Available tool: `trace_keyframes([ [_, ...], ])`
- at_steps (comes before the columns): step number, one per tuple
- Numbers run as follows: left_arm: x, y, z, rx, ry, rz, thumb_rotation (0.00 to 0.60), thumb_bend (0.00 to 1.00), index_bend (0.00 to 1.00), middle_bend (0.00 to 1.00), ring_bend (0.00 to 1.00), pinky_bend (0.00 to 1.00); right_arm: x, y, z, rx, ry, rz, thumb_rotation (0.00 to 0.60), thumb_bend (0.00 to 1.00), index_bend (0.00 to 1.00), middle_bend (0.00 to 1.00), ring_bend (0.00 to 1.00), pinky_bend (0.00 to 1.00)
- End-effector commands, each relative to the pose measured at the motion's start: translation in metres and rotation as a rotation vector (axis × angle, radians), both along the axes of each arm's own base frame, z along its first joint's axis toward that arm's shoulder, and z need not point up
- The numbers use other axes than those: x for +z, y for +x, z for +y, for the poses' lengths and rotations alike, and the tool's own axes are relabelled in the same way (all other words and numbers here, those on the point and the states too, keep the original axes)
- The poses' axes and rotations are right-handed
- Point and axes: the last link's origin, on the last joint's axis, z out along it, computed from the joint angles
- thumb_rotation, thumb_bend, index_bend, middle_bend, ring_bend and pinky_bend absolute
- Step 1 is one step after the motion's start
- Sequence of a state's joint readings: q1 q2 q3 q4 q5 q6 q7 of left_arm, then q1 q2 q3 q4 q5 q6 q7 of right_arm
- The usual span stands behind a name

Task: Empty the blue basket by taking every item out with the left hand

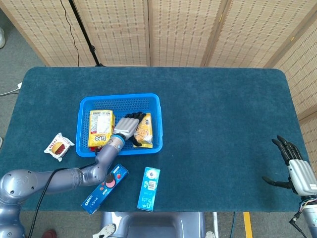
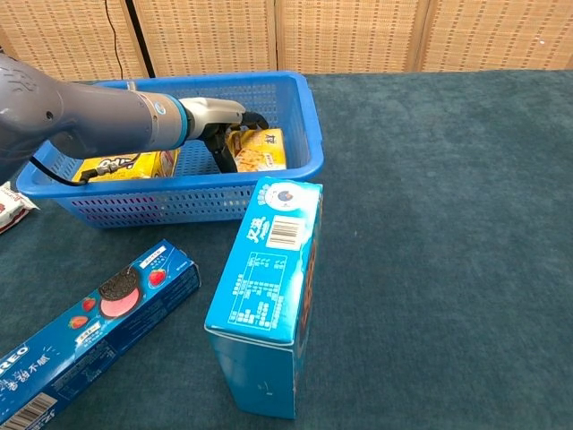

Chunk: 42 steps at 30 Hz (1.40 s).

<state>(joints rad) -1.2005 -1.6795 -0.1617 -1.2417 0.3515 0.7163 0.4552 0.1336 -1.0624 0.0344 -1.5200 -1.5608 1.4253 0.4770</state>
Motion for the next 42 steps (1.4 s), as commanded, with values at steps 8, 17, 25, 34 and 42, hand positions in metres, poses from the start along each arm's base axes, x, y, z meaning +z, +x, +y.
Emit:
trace_keyframes([
  [8,0.016,0.013,0.004,-0.032,0.129,-0.111,0.6,0.02,0.34,0.28,0.41,0.57,-0.001,0.001,0.0,0.005,0.006,-0.006,0.6,0.0,0.0,0.0,0.0,0.0],
  [17,0.096,0.01,-0.005,-0.121,0.241,-0.254,0.6,0.03,0.35,0.29,0.41,0.57,0.0,0.005,0.004,0.026,0.009,-0.013,0.6,0.0,0.0,0.0,0.0,0.0],
  [25,0.196,-0.071,-0.031,-0.106,0.392,-0.235,0.6,0.02,0.34,0.29,0.4,0.57,-0.001,0.011,0.009,0.051,0.02,-0.021,0.6,0.0,0.0,0.0,0.0,0.0],
  [34,0.223,-0.17,-0.06,0.021,0.425,-0.161,0.6,0.01,0.34,0.28,0.36,0.57,-0.005,0.015,0.01,0.065,0.034,-0.013,0.6,0.0,0.0,0.0,0.0,0.0],
  [42,0.208,-0.217,-0.071,0.135,0.39,-0.105,0.6,0.01,0.31,0.12,0.18,0.26,-0.007,0.017,0.01,0.07,0.044,-0.006,0.6,0.0,0.0,0.0,0.0,0.0],
])
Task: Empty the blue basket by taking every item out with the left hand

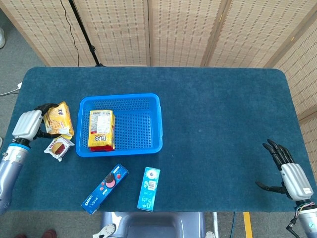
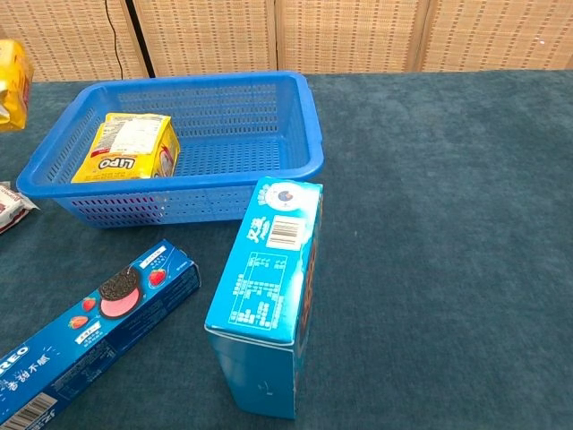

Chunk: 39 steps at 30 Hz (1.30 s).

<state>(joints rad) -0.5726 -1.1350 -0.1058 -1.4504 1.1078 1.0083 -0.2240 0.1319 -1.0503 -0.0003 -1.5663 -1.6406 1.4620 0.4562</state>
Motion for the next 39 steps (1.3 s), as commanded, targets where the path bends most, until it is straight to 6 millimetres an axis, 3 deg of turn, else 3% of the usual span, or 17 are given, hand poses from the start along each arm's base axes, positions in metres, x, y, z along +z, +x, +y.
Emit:
trace_keyframes([
  [1,-0.009,-0.018,-0.006,0.046,-0.042,0.026,0.6,0.01,0.24,0.06,0.1,0.2,0.0,-0.001,0.0,-0.005,0.002,0.002,0.6,0.0,0.0,0.0,0.0,0.0],
  [4,-0.011,-0.021,-0.006,0.054,-0.064,0.058,0.6,0.0,0.01,0.0,0.0,0.03,0.001,-0.002,-0.001,-0.012,-0.003,0.001,0.6,0.0,0.0,0.0,0.0,0.0],
  [5,-0.011,-0.018,-0.005,0.042,-0.056,0.048,0.6,0.0,0.0,0.0,0.0,0.01,0.001,-0.002,-0.002,-0.013,-0.002,0.001,0.6,0.0,0.0,0.0,0.0,0.0],
  [11,-0.009,0.014,0.0,-0.126,-0.003,0.001,0.6,0.0,0.0,0.0,0.0,0.0,0.0,-0.002,-0.002,-0.013,0.003,0.0,0.6,0.0,0.0,0.0,0.0,0.0],
  [16,-0.016,0.047,0.009,-0.297,-0.027,0.069,0.6,0.0,0.0,0.0,0.0,0.0,0.001,-0.002,-0.002,-0.014,-0.001,-0.005,0.6,0.0,0.0,0.0,0.0,0.0],
  [28,-0.074,0.104,0.049,-0.519,-0.183,0.52,0.6,0.0,0.0,0.0,0.0,0.0,0.001,-0.003,-0.002,-0.024,0.002,-0.006,0.6,0.0,0.0,0.0,0.0,0.0],
  [33,-0.086,0.111,0.05,-0.548,-0.208,0.631,0.6,0.0,0.0,0.0,0.0,0.0,0.002,-0.005,-0.003,-0.035,-0.005,-0.007,0.6,0.0,0.0,0.0,0.0,0.0],
  [39,-0.092,0.106,0.047,-0.553,-0.234,0.707,0.6,0.0,0.0,0.0,0.0,0.0,0.005,-0.009,-0.004,-0.057,-0.011,-0.02,0.6,0.0,0.0,0.0,0.0,0.0],
])
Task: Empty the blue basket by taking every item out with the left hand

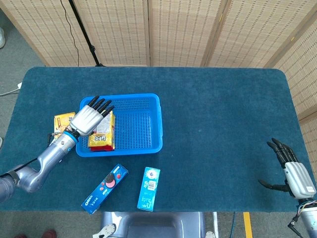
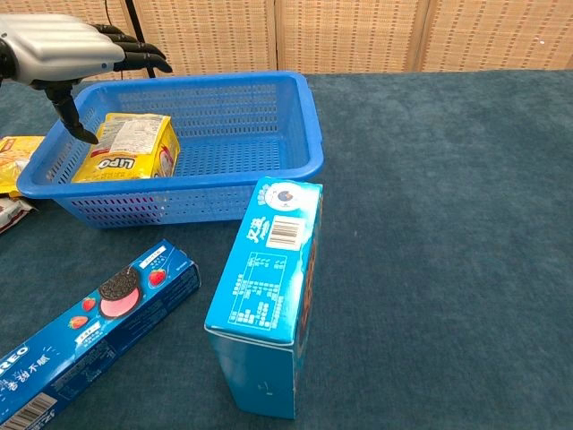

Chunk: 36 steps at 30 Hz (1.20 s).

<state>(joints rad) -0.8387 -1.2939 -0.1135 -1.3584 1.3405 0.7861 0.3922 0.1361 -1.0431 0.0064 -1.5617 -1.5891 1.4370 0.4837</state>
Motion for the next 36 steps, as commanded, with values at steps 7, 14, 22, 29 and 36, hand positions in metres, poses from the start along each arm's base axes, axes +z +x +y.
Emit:
trace_keyframes([
  [7,-0.021,0.001,-0.002,-0.017,-0.033,0.073,0.6,0.0,0.0,0.0,0.0,0.0,0.001,0.0,0.0,-0.003,0.003,-0.012,0.6,0.0,0.0,0.0,0.0,0.0],
  [14,-0.041,0.021,-0.003,-0.024,-0.05,0.006,0.6,0.0,0.0,0.0,0.0,0.0,0.001,-0.001,-0.001,-0.008,0.009,-0.01,0.6,0.0,0.0,0.0,0.0,0.0],
  [22,-0.045,0.093,0.004,-0.059,-0.031,-0.291,0.6,0.0,0.0,0.0,0.0,0.0,0.001,-0.001,-0.002,-0.01,0.01,-0.01,0.6,0.0,0.0,0.0,0.0,0.0],
  [29,-0.014,0.093,-0.003,-0.047,-0.049,-0.294,0.6,0.0,0.0,0.0,0.0,0.0,0.0,-0.001,-0.001,-0.008,0.014,-0.011,0.6,0.0,0.0,0.0,0.0,0.0],
  [36,0.0,0.048,-0.012,-0.02,-0.06,-0.103,0.6,0.0,0.0,0.0,0.0,0.0,-0.001,0.001,0.0,-0.002,0.015,-0.011,0.6,0.0,0.0,0.0,0.0,0.0],
])
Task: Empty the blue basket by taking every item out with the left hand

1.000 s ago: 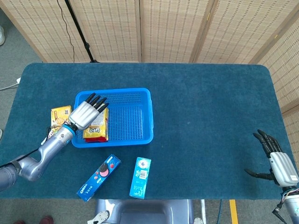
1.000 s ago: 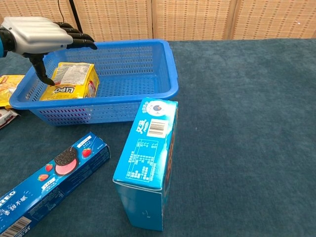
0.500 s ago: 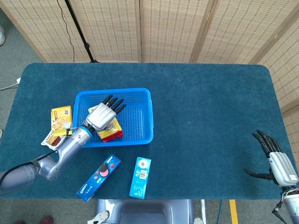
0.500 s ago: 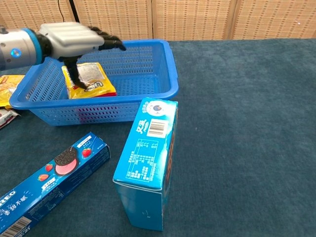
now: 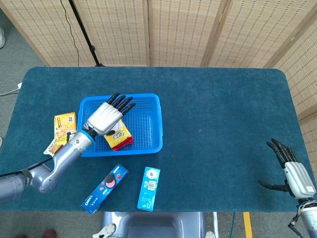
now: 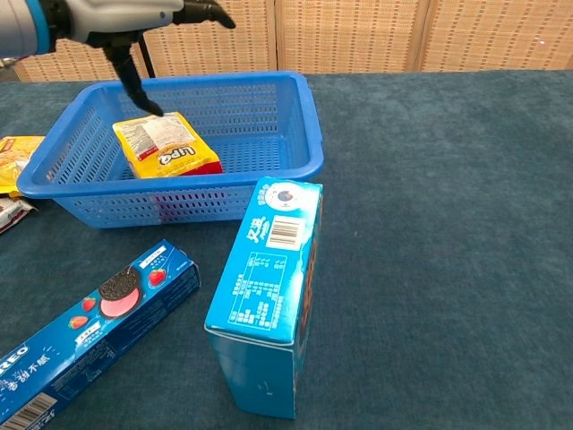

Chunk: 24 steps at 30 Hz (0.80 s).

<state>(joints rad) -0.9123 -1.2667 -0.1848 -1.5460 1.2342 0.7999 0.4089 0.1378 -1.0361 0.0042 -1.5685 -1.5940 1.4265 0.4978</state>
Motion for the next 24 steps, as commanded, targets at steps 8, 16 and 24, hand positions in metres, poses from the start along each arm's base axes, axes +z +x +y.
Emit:
trace_keyframes([
  [8,-0.009,-0.054,-0.008,0.034,-0.049,0.169,0.6,0.0,0.0,0.0,0.0,0.0,-0.003,0.002,0.001,0.001,0.011,0.007,0.6,0.0,0.0,0.0,0.0,0.0],
  [16,-0.018,-0.062,-0.006,0.015,-0.056,0.211,0.6,0.0,0.0,0.0,0.0,0.0,-0.004,0.001,0.0,-0.015,0.013,0.004,0.6,0.0,0.0,0.0,0.0,0.0],
  [24,-0.04,-0.056,-0.004,-0.003,-0.083,0.237,0.6,0.0,0.0,0.0,0.0,0.0,-0.006,0.0,-0.002,-0.022,0.023,0.004,0.6,0.0,0.0,0.0,0.0,0.0],
])
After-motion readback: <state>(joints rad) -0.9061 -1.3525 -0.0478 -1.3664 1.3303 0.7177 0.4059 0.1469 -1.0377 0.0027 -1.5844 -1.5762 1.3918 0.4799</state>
